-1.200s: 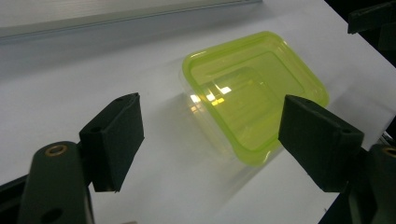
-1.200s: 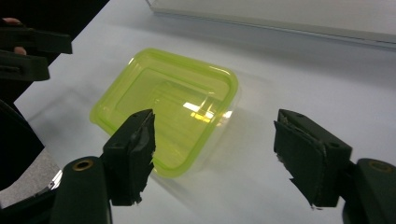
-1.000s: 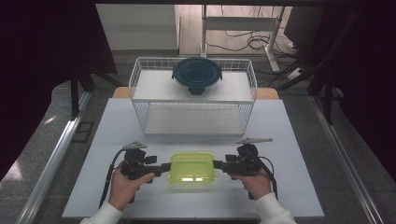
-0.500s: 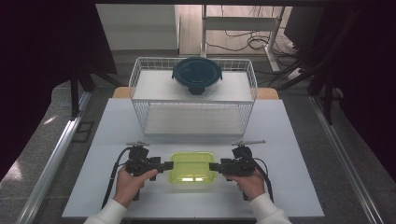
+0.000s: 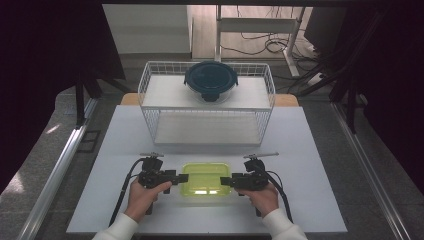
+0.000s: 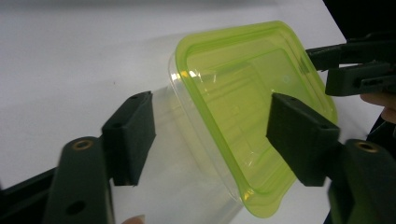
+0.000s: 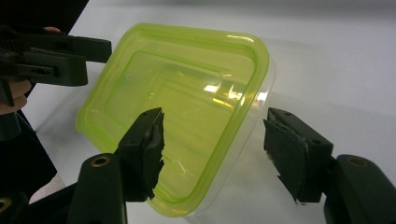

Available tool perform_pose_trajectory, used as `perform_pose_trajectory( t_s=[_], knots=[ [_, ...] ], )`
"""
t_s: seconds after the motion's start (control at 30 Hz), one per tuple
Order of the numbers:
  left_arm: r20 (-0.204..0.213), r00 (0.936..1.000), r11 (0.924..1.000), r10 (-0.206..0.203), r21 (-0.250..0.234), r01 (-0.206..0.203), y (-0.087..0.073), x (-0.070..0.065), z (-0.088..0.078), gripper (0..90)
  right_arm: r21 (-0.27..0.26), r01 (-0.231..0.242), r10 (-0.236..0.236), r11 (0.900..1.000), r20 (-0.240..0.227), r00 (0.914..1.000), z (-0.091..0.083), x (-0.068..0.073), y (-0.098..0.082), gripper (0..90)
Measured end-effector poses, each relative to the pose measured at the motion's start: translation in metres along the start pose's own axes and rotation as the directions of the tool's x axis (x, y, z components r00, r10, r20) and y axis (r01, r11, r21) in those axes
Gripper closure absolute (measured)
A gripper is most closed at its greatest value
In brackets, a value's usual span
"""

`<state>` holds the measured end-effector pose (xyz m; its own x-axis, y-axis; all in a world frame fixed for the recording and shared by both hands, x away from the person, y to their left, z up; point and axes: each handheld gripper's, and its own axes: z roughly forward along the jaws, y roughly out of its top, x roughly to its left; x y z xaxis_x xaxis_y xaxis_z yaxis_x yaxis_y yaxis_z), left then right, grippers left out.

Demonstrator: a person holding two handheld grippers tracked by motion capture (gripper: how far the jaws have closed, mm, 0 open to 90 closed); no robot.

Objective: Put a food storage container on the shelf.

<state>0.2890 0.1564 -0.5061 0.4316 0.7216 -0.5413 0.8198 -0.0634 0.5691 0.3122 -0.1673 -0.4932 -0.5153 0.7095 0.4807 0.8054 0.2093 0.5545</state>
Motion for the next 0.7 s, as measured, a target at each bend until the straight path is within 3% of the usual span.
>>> perform_pose_trajectory(
  t_s=[0.07,0.3,0.47,0.6,0.7],
  knots=[
    [0.022,0.9995,0.9997,-0.025,0.007,0.024,0.0,0.001,0.004,34.0,0.002,-0.025,0.025,1.0,-0.018,0.9995,0.002,-0.002,-0.001,39.5],
    [0.026,0.9993,0.9992,-0.026,0.03,0.025,-0.003,-0.001,0.01,39.3,0.008,-0.046,0.046,0.999,-0.028,0.9985,0.005,-0.005,-0.004,47.1],
    [0.081,0.9924,0.9954,-0.093,0.033,0.09,-0.004,0.005,0.012,43.1,0.013,-0.054,0.054,0.998,-0.042,0.9976,0.006,-0.004,-0.005,51.3],
    [0.101,0.9901,0.9947,-0.097,0.045,0.093,-0.005,0.005,0.014,48.3,0.026,-0.067,0.069,0.997,-0.055,0.9962,0.007,-0.006,-0.006,55.2],
    [0.088,0.9891,0.9922,-0.118,0.049,0.114,-0.006,0.003,0.014,51.8,0.026,-0.088,0.09,0.996,-0.058,0.9943,0.007,-0.005,-0.007,56.9]
  ],
)
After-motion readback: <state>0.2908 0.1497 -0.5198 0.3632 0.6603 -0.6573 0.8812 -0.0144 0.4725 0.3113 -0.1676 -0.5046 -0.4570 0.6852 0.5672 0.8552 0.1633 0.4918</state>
